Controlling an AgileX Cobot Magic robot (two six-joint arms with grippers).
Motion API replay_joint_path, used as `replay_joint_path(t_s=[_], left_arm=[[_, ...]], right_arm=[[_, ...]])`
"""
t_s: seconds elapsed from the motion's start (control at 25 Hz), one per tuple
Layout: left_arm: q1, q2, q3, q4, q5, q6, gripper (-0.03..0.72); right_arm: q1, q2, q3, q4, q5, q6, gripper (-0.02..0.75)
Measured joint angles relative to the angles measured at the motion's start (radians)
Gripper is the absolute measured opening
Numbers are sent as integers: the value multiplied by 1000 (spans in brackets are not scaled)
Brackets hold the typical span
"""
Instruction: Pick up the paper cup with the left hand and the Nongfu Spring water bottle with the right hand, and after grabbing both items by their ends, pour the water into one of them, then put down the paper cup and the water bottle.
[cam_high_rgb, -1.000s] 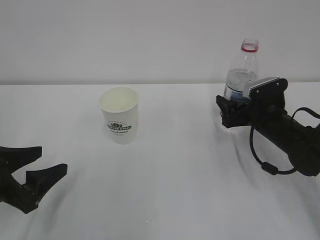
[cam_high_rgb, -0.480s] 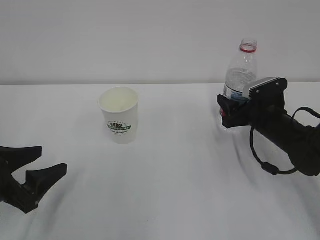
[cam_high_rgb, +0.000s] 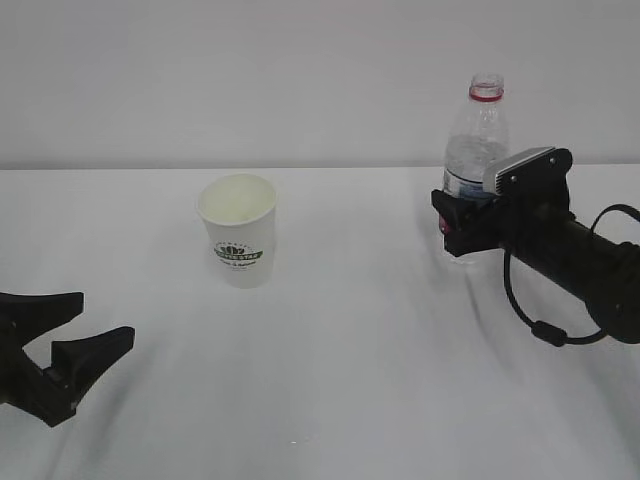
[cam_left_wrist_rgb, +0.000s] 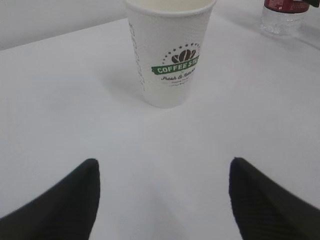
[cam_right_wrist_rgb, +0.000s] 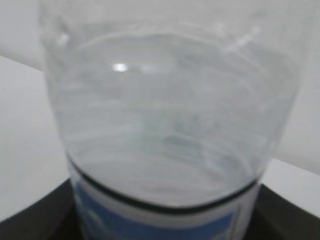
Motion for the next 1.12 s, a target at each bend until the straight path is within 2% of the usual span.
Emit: replay_joint_path(t_s=[0.44, 1.12], left_arm=[[0, 0, 0, 0, 0, 0, 587], [0, 0, 0, 11, -2, 0, 587]], right_arm=[[0, -156, 101, -4, 28, -2, 484], [0, -370, 414, -4, 17, -2, 484]])
